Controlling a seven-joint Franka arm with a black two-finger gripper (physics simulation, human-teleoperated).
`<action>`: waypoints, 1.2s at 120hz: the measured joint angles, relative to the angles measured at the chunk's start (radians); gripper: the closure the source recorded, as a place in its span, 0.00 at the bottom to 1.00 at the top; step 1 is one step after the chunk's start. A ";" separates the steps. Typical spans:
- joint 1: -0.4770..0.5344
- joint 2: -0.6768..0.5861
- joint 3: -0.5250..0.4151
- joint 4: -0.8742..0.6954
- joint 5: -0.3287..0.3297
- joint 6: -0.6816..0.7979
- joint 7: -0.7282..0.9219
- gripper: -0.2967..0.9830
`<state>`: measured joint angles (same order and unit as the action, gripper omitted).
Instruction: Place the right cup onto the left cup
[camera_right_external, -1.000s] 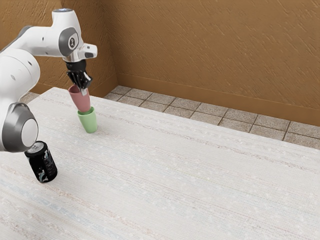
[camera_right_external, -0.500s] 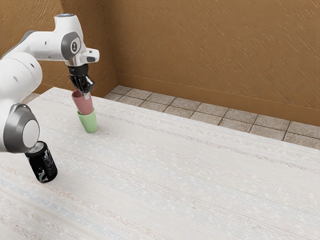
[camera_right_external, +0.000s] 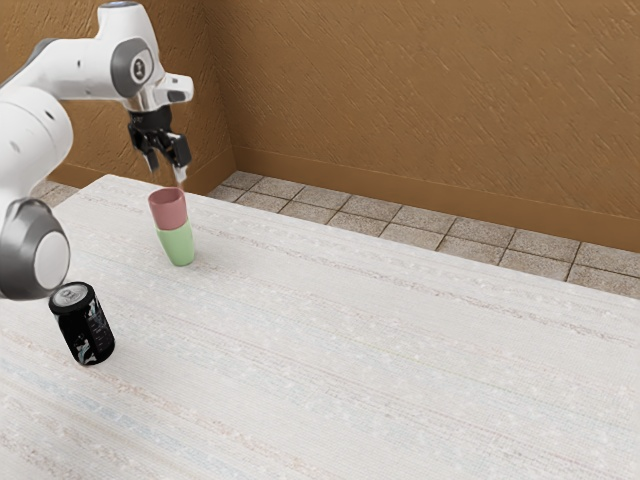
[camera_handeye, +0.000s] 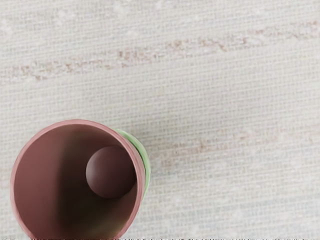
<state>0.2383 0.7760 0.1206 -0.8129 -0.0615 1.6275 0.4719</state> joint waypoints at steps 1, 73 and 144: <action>0.000 -0.003 -0.001 0.000 0.000 -0.001 0.000 0.29; -0.193 -0.515 -0.033 -0.641 -0.036 -0.015 -0.049 0.24; -0.466 -0.755 0.122 -0.835 0.073 0.017 -0.168 0.23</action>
<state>-0.2273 0.0207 0.2424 -1.6478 0.0119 1.6449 0.3035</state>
